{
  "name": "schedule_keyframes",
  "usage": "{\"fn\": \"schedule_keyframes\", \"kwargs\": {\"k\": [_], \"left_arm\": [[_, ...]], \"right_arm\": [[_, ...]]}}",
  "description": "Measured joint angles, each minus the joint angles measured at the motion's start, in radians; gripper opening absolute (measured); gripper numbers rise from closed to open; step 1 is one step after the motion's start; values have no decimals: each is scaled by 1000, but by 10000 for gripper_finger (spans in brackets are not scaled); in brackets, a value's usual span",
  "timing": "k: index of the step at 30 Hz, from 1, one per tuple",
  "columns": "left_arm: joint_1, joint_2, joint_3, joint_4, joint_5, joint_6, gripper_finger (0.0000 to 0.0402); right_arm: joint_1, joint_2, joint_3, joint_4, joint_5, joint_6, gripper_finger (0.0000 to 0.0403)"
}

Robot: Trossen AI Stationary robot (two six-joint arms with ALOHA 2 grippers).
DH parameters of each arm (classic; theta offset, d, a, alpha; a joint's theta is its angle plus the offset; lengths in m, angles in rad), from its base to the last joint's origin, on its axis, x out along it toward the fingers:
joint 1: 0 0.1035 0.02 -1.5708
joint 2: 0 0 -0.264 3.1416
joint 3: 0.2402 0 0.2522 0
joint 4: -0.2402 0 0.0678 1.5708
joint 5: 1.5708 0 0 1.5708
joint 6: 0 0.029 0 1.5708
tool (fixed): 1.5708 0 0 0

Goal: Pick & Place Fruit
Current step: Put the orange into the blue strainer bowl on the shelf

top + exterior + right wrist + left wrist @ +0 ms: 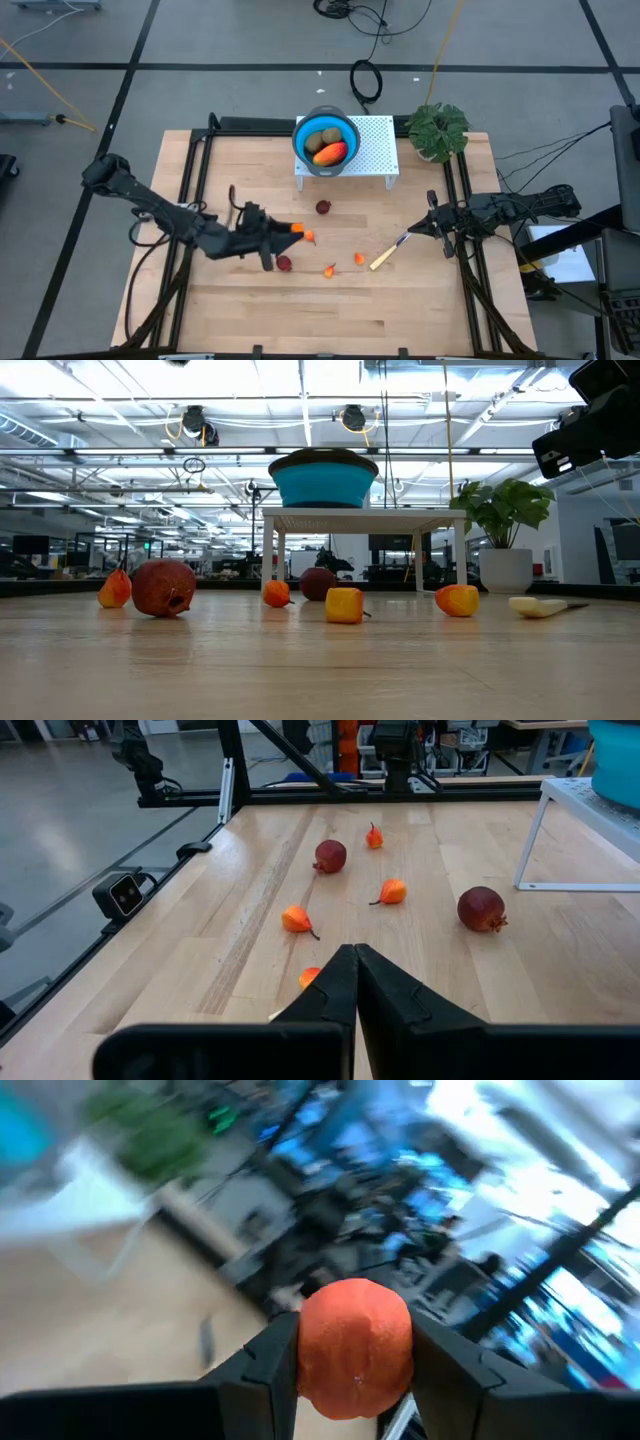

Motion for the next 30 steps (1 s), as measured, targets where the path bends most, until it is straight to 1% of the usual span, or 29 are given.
{"fn": "schedule_keyframes", "kwargs": {"k": [3,8,11,14,20,23,25,30], "left_arm": [[22,0,0,121,100,194,148],[57,0,0,252,261,455,147],[80,0,0,303,354,589,147],[106,0,0,351,432,691,147],[151,0,0,406,581,826,147],[163,0,0,416,628,892,148],[169,0,0,418,647,907,148],[173,0,0,420,651,890,147]], "right_arm": [[0,0,0,0,0,0,0],[0,0,0,0,0,-7,0],[0,0,0,0,0,-8,0],[0,0,0,0,0,-8,0],[0,0,0,-2,0,-8,0],[0,0,0,-2,0,-8,0],[0,0,0,-3,0,-8,0],[0,0,0,-3,0,-8,0]]}}
